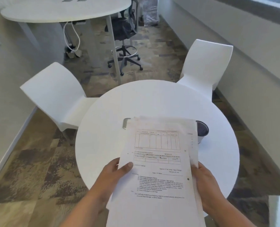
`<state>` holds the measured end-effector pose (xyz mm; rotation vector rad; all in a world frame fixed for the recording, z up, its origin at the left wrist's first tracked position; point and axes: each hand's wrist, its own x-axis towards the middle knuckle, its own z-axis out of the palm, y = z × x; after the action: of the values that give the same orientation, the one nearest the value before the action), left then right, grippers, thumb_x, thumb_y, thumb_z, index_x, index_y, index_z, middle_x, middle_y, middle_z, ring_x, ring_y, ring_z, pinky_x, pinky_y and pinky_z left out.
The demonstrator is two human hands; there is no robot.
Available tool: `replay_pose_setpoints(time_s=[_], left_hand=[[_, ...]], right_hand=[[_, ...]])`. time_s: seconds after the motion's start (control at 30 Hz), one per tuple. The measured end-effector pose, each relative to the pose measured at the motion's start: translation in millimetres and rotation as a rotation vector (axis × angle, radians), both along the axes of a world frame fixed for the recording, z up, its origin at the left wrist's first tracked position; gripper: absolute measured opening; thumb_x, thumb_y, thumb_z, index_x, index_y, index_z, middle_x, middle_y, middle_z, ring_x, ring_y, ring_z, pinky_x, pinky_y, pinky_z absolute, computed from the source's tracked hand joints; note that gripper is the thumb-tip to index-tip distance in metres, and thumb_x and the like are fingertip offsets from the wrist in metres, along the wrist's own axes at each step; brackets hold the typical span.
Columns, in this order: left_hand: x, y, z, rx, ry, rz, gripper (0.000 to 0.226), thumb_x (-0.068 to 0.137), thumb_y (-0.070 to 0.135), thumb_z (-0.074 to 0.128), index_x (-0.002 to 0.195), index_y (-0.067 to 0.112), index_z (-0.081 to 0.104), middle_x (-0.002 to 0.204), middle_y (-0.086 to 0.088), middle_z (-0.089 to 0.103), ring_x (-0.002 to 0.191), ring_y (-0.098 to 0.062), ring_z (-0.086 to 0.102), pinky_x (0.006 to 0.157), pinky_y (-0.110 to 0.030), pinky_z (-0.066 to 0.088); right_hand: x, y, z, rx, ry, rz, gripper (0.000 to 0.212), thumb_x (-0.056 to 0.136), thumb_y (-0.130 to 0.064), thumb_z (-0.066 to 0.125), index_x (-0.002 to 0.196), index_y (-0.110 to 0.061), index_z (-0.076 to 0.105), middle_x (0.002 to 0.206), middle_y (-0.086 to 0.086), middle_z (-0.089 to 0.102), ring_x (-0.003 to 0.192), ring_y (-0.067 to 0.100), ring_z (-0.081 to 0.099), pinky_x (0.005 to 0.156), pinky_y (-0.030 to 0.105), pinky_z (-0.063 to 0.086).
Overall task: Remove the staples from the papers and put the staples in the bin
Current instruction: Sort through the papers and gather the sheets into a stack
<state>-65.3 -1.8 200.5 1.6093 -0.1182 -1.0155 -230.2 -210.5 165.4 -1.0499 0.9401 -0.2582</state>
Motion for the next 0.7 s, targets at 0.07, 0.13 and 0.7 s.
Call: replay_pose_setpoints(time_s=[0.07, 0.13, 0.7], left_hand=[[0, -11, -8, -0.089, 0.113, -0.011, 0.026, 0.094, 0.019, 0.064, 0.12, 0.019, 0.069, 0.115, 0.002, 0.077, 0.103, -0.013, 0.074, 0.079, -0.024, 0.059], [1, -16, -23, -0.076, 0.104, 0.028, 0.027, 0.094, 0.014, 0.066, 0.121, 0.014, 0.069, 0.115, -0.004, 0.077, 0.106, -0.023, 0.074, 0.091, -0.038, 0.058], [96, -61, -54, -0.282, -0.37, -0.097, 0.031, 0.078, 0.022, 0.084, 0.107, 0.028, 0.075, 0.099, 0.013, 0.079, 0.094, -0.008, 0.074, 0.081, -0.025, 0.057]], right_hand=[[2, -1, -1, -0.043, 0.027, 0.062, 0.039, 0.101, -0.042, 0.041, 0.102, -0.018, 0.072, 0.095, 0.007, 0.078, 0.088, 0.03, 0.074, 0.08, 0.046, 0.056], [5, -1, -4, -0.096, -0.002, 0.157, 0.031, 0.094, -0.04, 0.058, 0.106, -0.014, 0.07, 0.099, 0.009, 0.078, 0.09, 0.03, 0.074, 0.083, 0.049, 0.056], [81, 1, -17, -0.513, 0.118, -0.128, 0.025, 0.078, -0.006, 0.078, 0.092, -0.026, 0.072, 0.091, -0.013, 0.078, 0.087, 0.006, 0.073, 0.076, 0.028, 0.057]])
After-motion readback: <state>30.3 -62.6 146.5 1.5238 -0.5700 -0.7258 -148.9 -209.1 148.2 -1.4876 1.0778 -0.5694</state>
